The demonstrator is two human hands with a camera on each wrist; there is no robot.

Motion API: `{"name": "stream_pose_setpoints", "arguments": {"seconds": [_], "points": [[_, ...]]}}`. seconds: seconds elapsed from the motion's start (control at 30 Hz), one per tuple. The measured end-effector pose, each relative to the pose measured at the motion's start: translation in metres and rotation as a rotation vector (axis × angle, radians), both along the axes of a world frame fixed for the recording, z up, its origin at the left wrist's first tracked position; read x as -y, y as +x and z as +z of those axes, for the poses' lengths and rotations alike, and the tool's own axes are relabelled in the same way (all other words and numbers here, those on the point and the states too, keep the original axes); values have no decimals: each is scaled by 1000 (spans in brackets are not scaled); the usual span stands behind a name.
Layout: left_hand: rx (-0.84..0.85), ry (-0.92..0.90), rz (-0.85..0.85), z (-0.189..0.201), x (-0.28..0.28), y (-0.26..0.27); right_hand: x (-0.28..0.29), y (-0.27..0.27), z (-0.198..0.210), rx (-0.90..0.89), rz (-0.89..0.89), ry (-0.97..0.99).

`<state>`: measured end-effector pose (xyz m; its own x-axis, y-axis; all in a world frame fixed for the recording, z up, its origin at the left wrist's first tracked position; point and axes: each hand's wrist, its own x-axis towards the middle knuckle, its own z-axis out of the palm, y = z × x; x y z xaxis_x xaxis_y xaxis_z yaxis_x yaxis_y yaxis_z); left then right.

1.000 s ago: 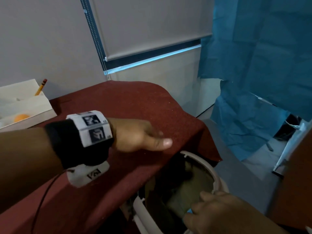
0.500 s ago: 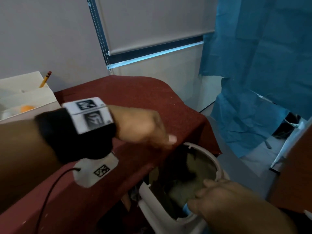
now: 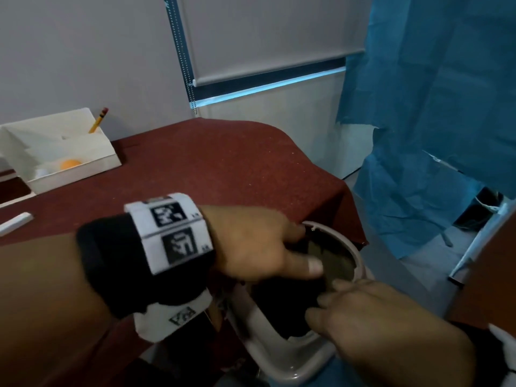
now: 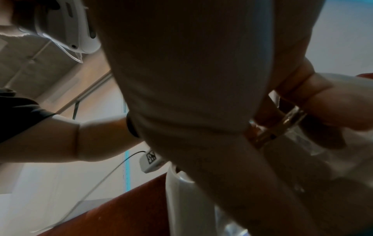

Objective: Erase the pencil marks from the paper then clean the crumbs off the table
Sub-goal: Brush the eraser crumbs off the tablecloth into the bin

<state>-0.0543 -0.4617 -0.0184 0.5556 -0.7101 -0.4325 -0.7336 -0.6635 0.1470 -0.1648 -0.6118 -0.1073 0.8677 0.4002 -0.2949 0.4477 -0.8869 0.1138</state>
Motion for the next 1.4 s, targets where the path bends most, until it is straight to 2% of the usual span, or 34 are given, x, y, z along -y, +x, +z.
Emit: {"name": "stream_pose_setpoints", "arguments": {"seconds": [0.03, 0.07, 0.13, 0.2, 0.27, 0.37, 0.43, 0.47, 0.53, 0.57, 0.6, 0.67, 0.7, 0.77, 0.8, 0.87, 0.93, 0.97, 1.03, 1.13, 1.2, 1.27, 1.33, 1.4], "points": [[46, -92, 39, 5, -7, 9, 0, 0, 0, -5, 12, -24], [125, -107, 95, 6, -13, 19, 1, 1, -1, -6, 22, -23], [228, 41, 217, -4, -19, 34, -2, 0, 2, -4, 22, -6], [210, 211, 251, -21, -15, 33, -5, -1, 2, 3, 22, 19], [165, 223, 162, -31, -5, 23, -8, -2, 5, 10, 27, 29], [39, 6, 7, -15, 5, 6, -11, -1, 6, 16, 39, 8], [71, -90, 8, -5, 8, 6, -13, 1, 5, 18, 51, -4], [130, -75, 22, -7, 9, 7, -15, 1, 4, 23, 56, -8], [213, 69, 40, -18, 11, 5, -18, 0, 3, 24, 55, -2], [210, 145, 22, -23, 11, 1, -19, -1, 4, 25, 55, 5], [181, 148, -22, -24, 8, -2, -19, -2, 4, 27, 54, 7], [39, -49, -42, -7, -10, -7, -17, -3, 6, 25, 46, 12], [-30, -155, 6, 5, -25, -9, -16, -3, 6, 28, 42, 13], [40, -298, 142, 25, -68, -1, -15, -4, 5, 45, 43, 19], [129, -284, 225, 28, -91, 6, -15, -5, 4, 56, 51, 22], [214, -41, 406, 22, -134, 11, -16, -5, 3, 62, 59, 21], [85, 251, 542, 6, -157, -3, -17, -3, 4, 67, 55, 12], [27, 335, 552, -2, -157, -11, -18, -2, 4, 68, 51, 16], [50, 413, 481, -18, -138, -25, -20, -3, 3, 65, 60, 28], [96, 316, 358, -29, -80, -39, -23, -7, 2, 64, 72, 35], [-21, 114, 265, -19, -44, -43, -24, -9, 2, 74, 64, 47], [-129, -135, 246, 2, -34, -42, -25, -9, 2, 71, 59, 52], [-55, -265, 294, 15, -48, -29, -26, -9, 1, 86, 75, 40], [102, -180, 386, 16, -74, -9, -27, -9, 0, 90, 79, 38]]}}
